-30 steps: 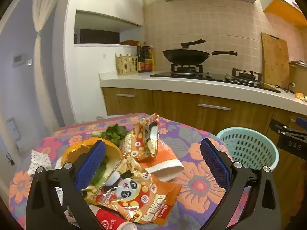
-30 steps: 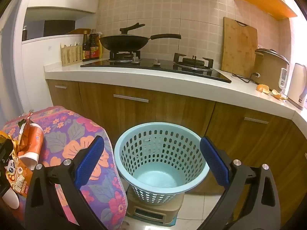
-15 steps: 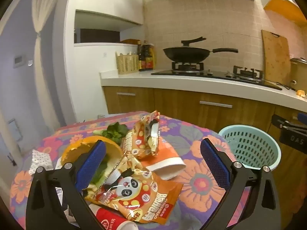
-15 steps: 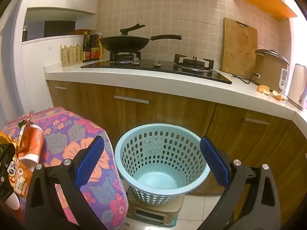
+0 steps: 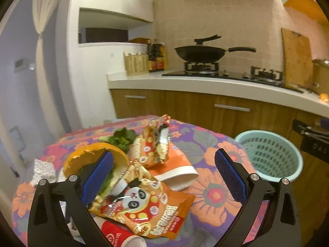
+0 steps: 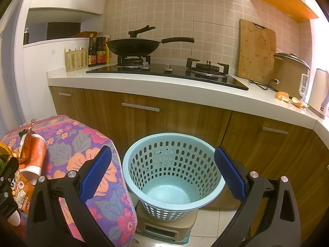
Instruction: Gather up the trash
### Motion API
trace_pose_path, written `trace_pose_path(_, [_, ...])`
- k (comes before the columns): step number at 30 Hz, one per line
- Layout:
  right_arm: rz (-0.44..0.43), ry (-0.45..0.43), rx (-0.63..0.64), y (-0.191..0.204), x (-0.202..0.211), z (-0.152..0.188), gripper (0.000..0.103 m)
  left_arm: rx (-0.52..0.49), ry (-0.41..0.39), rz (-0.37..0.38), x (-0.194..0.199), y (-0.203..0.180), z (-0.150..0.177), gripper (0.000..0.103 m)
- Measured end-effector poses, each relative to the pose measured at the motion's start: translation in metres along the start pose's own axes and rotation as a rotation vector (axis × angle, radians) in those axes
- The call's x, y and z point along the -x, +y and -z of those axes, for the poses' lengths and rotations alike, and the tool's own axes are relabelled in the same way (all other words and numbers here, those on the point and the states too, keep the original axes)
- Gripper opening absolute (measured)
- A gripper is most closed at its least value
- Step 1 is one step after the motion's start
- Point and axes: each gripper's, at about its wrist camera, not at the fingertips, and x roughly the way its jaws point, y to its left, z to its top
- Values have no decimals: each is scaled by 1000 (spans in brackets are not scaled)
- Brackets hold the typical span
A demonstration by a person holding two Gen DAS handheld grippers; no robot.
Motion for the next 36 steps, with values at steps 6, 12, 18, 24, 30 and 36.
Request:
trace_pose_path(6, [-6, -6, 0, 0, 1, 0, 95, 34, -35, 8, 5, 7, -1, 95])
trace_pose_path(12, [-7, -21, 8, 3, 5, 2, 95, 45, -48, 3, 7, 8, -3, 95])
trace_pose_path(18, [-13, -26, 8, 4, 6, 3, 95, 72, -51, 0, 8, 16, -3, 95])
trace_pose_path(24, [-20, -30, 17, 7, 8, 3, 95, 81, -63, 11, 11, 20, -3, 95])
trace_pose_path(30, [-21, -33, 26, 10, 8, 3, 95, 84, -60, 26, 11, 21, -4, 95])
trace_pose_path(36, [-13, -37, 39, 12, 8, 3, 95, 82, -65, 33, 13, 22, -5, 95])
